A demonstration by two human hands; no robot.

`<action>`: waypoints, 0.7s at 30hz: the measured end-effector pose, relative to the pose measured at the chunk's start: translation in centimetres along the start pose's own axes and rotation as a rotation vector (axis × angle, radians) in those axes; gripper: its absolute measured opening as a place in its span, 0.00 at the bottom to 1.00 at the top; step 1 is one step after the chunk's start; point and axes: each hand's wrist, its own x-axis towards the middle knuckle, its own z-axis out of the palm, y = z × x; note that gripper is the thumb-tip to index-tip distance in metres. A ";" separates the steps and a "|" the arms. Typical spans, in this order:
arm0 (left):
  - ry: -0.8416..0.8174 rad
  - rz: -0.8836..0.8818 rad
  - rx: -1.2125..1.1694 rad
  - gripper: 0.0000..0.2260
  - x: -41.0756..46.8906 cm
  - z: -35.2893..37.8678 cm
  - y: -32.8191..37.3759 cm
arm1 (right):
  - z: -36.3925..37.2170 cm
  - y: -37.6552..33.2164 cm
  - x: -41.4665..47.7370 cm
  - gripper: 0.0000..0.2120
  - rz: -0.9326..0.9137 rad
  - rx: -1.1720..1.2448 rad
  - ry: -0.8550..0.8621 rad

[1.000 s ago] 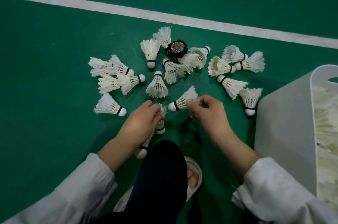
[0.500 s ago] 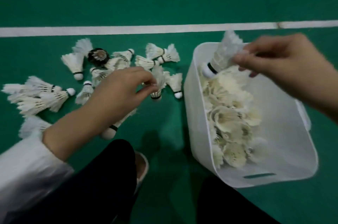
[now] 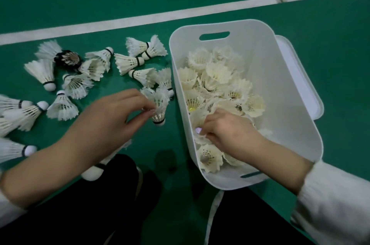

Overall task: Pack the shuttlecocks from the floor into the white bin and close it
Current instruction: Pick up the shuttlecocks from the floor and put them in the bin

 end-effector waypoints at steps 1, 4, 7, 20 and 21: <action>0.005 0.004 -0.006 0.09 0.1 0.2 -0.1 | 0.8 0.2 0.2 0.07 -0.034 -0.092 -0.032; 0.004 0.006 -0.032 0.11 0.3 1.1 -0.1 | 2.4 0.9 0.1 0.14 -0.073 -0.305 -0.089; -0.012 0.029 -0.035 0.09 0.3 1.8 0.1 | 2.9 0.7 0.0 0.15 -0.088 -0.326 -0.113; 0.066 0.163 0.015 0.08 0.8 1.1 0.7 | -5.4 -3.4 2.7 0.15 -0.157 0.329 0.146; 0.086 0.171 0.020 0.08 0.8 1.0 0.7 | -4.7 -3.6 3.3 0.12 -0.192 0.313 0.152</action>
